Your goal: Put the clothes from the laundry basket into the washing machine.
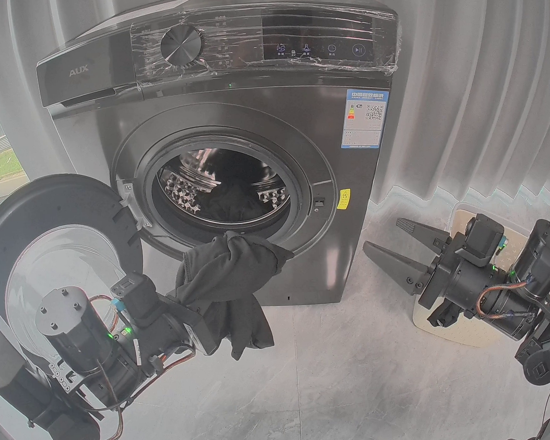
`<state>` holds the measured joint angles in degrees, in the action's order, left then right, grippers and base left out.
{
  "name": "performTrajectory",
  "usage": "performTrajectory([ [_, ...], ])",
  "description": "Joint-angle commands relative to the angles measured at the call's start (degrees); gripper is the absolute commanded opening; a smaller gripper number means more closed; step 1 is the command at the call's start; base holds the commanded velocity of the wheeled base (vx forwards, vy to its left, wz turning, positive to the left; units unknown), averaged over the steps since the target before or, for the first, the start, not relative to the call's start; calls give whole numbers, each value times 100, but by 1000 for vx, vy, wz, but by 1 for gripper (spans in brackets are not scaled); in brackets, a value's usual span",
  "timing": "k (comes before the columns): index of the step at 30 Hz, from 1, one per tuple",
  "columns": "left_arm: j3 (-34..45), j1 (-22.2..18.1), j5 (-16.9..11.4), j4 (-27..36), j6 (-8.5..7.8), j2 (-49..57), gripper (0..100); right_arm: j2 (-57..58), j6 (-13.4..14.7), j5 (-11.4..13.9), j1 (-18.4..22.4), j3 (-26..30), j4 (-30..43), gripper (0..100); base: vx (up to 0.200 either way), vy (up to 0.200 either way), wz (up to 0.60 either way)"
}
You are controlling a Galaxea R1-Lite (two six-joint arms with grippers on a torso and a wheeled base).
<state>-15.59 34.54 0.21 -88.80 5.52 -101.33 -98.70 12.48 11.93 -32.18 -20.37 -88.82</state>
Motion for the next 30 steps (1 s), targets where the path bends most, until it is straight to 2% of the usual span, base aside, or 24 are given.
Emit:
performTrajectory([
  [1, -67, -8, 181, 3, -51, -291, 0, -1, 0, 2, -7, 16, -4, 100, 0, 0, 0],
  [5, -120, -17, 252, 3, -148, -379, 0, -9, 0, 2, -16, 7, -4, 100, 0, 0, 0],
  [14, -120, -17, 269, -6, -201, -590, 0, -27, 0, 2, -60, 16, -4, 100, 200, 0, 0],
  [19, -76, 1, 287, -15, -306, -643, 0, -18, 0, 2, -60, 16, -4, 100, 0, 0, 0],
  [24, -58, 9, 313, -15, -306, -651, 0, -18, 0, 2, -60, 16, -4, 100, 0, 0, 0],
  [30, -49, 9, 313, -15, -315, -722, 0, -18, 0, 2, -60, 16, -4, 100, 200, 0, 0],
])
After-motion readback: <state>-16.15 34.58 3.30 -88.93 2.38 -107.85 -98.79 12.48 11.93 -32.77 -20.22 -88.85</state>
